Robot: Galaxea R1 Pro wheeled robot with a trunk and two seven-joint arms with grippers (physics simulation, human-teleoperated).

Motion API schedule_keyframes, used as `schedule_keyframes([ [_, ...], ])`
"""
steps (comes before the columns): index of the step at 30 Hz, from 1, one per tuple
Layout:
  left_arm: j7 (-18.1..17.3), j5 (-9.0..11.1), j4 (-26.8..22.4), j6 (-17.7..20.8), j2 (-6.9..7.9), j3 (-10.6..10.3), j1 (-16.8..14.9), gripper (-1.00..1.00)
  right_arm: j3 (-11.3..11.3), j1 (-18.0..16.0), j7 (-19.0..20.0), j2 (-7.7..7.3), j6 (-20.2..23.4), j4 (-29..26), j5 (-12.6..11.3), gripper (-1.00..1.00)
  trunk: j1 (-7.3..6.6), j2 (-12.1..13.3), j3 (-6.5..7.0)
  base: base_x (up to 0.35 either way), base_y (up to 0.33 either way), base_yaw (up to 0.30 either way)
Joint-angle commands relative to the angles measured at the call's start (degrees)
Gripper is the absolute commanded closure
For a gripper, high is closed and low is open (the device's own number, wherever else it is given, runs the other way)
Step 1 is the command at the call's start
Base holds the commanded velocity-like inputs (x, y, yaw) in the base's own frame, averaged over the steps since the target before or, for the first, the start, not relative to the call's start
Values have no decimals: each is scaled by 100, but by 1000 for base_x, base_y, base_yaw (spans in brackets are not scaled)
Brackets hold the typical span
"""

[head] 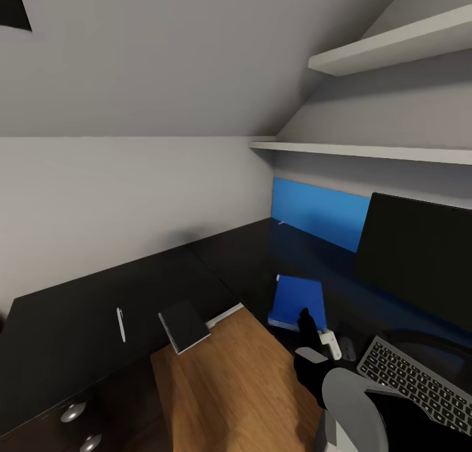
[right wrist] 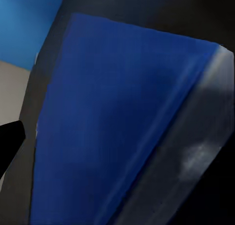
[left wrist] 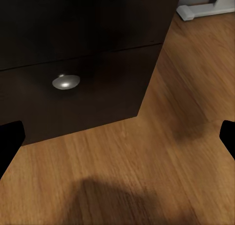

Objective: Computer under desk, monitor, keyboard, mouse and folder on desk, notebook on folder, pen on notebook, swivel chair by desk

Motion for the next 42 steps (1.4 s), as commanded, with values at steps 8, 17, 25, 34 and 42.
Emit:
schedule_keyframes([
  [8,-57,15,5,-12,-1,45,-5,-100,-45,-5,49,-7,-13,8,-13,-100,0,-3,-6,0,0,0],
  [17,-57,15,5,-12,-1,43,-6,-100,-45,-5,49,-8,-13,8,-14,-100,-88,157,66,0,0,0],
  [25,-60,15,5,-11,-4,43,-6,-100,-45,-5,49,-8,-13,9,-14,-100,-264,478,209,0,0,0],
  [34,-60,15,5,-11,-3,43,-6,-100,-45,-5,48,-16,-13,6,-12,-100,-374,678,299,0,0,0],
  [42,-65,13,5,-3,-10,43,-6,-100,-45,-5,46,-16,-13,6,-6,-100,-374,678,299,-3,0,0],
])
